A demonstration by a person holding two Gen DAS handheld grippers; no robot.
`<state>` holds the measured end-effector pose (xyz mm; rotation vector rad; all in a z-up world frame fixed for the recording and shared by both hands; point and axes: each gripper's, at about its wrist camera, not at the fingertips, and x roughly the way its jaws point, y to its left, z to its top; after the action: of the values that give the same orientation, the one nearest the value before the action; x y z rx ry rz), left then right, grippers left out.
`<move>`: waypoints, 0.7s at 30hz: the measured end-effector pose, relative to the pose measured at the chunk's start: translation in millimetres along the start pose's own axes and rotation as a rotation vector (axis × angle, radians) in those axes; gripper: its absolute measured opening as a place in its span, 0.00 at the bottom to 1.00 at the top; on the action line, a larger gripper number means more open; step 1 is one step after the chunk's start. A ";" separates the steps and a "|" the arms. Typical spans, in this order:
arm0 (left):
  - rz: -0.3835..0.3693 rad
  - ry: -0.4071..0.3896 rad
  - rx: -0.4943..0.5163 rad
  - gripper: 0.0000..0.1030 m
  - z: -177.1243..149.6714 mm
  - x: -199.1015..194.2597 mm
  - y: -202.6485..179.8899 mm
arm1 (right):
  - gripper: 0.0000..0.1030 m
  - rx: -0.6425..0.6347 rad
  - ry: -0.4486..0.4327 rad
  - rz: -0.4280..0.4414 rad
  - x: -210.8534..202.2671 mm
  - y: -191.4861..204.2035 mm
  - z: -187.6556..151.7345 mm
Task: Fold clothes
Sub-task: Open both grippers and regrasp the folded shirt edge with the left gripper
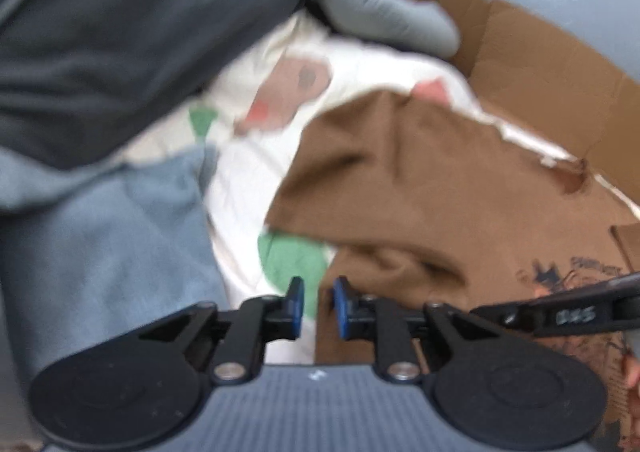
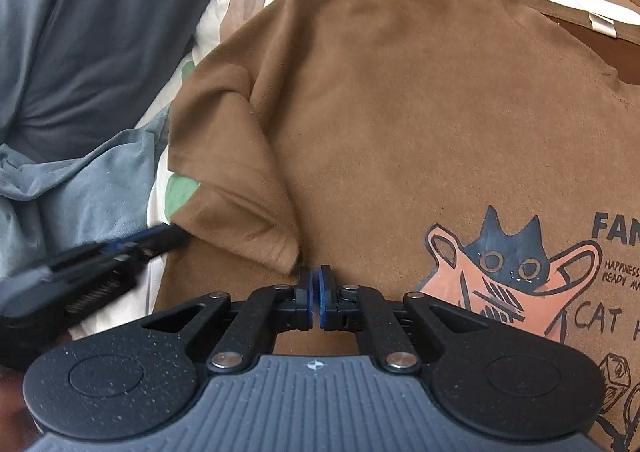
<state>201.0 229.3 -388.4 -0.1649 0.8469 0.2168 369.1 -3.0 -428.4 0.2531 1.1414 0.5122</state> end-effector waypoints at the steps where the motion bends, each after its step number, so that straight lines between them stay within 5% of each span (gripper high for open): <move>1: -0.006 -0.017 0.000 0.29 2.8 -5.0 -0.1 | 0.11 -0.007 -0.001 0.004 -1.1 -0.3 -0.4; 3: -0.010 -0.040 -0.019 0.30 8.3 -8.8 2.0 | 0.21 -0.015 -0.013 0.004 -3.6 -0.3 0.4; 13: 0.081 -0.045 -0.068 0.35 25.0 22.4 20.6 | 0.25 -0.040 -0.061 0.012 -16.7 -2.7 2.6; 21: 0.069 -0.022 -0.102 0.35 24.0 51.2 32.1 | 0.32 -0.058 -0.098 0.022 -19.8 -1.7 3.8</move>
<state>243.1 272.1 -413.3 -0.2289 0.8208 0.3261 366.8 -14.3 -411.8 0.2380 1.0277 0.5454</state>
